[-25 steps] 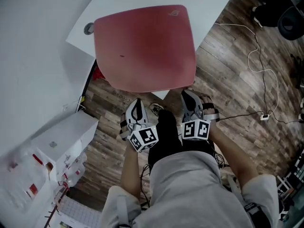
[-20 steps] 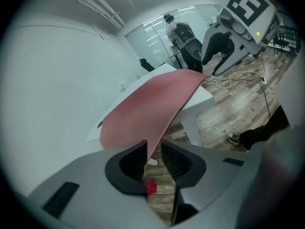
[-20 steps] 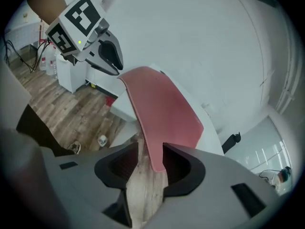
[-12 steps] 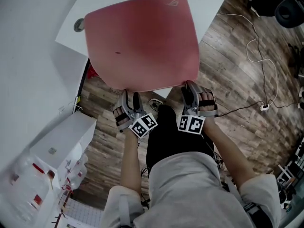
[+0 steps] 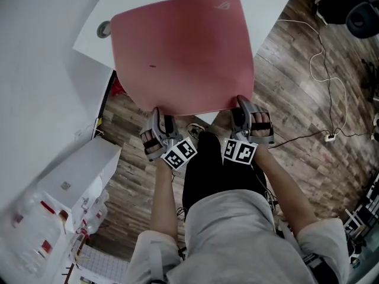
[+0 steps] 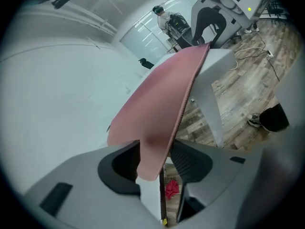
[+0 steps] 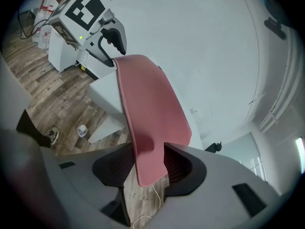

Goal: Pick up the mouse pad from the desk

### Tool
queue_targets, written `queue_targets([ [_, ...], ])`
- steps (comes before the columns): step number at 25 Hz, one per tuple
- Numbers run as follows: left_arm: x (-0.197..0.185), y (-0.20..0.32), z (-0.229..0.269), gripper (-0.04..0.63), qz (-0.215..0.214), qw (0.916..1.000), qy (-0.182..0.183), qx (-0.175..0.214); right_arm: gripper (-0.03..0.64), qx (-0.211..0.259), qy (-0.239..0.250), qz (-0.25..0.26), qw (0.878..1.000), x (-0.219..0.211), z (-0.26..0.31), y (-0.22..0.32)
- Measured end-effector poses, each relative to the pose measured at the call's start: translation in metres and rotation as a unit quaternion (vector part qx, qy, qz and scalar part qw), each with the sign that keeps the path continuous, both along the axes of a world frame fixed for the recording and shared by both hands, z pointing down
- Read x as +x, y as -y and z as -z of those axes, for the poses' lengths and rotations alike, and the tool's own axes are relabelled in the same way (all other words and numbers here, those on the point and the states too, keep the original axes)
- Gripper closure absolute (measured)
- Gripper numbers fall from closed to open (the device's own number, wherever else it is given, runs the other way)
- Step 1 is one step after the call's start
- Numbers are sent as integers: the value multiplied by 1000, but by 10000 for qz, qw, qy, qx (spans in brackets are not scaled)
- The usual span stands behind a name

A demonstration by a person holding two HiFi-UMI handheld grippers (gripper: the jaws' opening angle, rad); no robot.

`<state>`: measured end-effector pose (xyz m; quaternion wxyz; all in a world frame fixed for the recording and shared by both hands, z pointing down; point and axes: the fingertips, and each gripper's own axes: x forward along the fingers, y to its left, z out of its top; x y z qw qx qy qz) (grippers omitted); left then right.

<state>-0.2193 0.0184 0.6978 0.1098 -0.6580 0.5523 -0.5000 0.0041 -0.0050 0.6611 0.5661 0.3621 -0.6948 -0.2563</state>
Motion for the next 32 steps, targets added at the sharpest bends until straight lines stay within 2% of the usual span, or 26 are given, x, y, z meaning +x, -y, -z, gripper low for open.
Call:
queue_targets([
  [3,-1,-5,9,419,-92,9999,97,-51,449,-14,47,47,10000,-4,8,-3],
  [6,-1,-9,26,485,30,9999,-160,10,526,119,102,164,9997,-7,18,-3],
  [10,-1,-4,55,518,155,9993,-283,170,550,184,76,220,9996,-9,32,3],
  [12,1,1,62,529,145,9994,-288,101,552,167,70,203,9996,-9,38,5],
  [16,-1,7,65,537,-112,9999,-53,-20,557,108,74,124,9998,-9,48,11],
  [17,-1,9,68,537,-83,9999,-101,-55,557,91,78,109,9999,-9,50,12],
  [20,0,13,81,541,128,9993,-311,-177,558,18,120,82,9999,-9,58,16],
  [25,0,26,95,541,345,9982,-427,-228,560,-64,283,81,9995,-10,72,29],
  [32,-11,50,102,543,901,9931,-676,-326,560,-25,487,404,9980,-24,82,65],
])
